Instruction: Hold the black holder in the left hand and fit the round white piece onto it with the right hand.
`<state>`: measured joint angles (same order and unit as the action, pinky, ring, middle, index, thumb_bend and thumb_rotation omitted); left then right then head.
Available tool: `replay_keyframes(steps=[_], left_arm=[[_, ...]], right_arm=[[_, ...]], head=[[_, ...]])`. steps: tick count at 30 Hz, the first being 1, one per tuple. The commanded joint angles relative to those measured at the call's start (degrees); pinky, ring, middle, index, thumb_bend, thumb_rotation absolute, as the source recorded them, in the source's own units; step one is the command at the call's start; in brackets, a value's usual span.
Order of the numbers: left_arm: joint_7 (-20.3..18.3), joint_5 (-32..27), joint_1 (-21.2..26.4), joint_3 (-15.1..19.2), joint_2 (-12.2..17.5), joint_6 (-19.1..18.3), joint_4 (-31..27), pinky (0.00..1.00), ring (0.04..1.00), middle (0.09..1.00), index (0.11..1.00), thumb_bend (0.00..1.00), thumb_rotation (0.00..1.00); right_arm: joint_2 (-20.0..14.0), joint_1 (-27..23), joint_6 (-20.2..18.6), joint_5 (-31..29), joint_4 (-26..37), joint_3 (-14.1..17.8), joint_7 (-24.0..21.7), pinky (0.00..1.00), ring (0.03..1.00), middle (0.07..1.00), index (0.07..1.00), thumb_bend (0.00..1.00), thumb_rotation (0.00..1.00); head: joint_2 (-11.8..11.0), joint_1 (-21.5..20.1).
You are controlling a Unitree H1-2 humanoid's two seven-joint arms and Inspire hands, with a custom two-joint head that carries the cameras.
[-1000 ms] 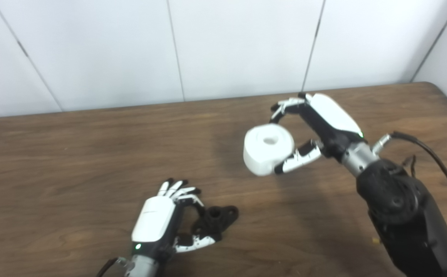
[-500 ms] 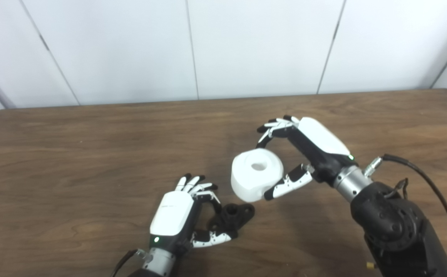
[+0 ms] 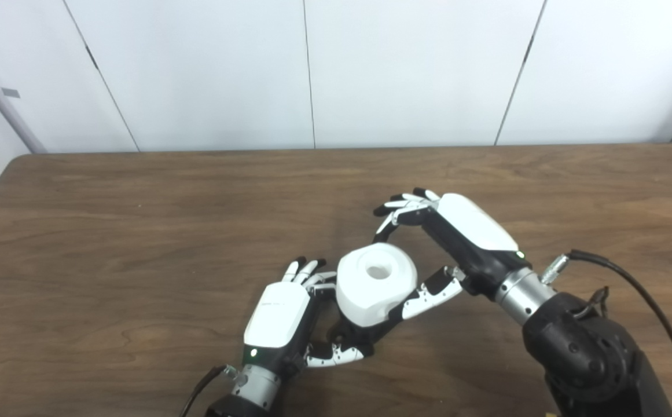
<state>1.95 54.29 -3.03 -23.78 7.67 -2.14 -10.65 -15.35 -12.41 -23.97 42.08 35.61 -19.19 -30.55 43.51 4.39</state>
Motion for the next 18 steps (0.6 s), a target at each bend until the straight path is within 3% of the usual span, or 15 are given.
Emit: replay_keyframes(steps=[1,18], left_arm=[[-0.9,1.7,0.4,-0.9,0.0,-0.5,0.6,1.00,0.927,0.801,0.484,0.52,0.05],[-1.0,1.6,0.3,-0.8,0.4,-0.4,0.2,1.00,0.928,0.801,0.484,0.52,0.05]], right_arm=[[-0.1,-1.1,2.4,0.9,1.2,0.0,0.6,1.00,0.919,0.823,0.482,0.53,0.14],[-0.3,0.9,6.5,4.0,-0.9,-0.7,1.2,1.00,0.944,0.829,0.481,0.52,0.13]], head=[[0.4,-0.3],[0.8,-1.2]])
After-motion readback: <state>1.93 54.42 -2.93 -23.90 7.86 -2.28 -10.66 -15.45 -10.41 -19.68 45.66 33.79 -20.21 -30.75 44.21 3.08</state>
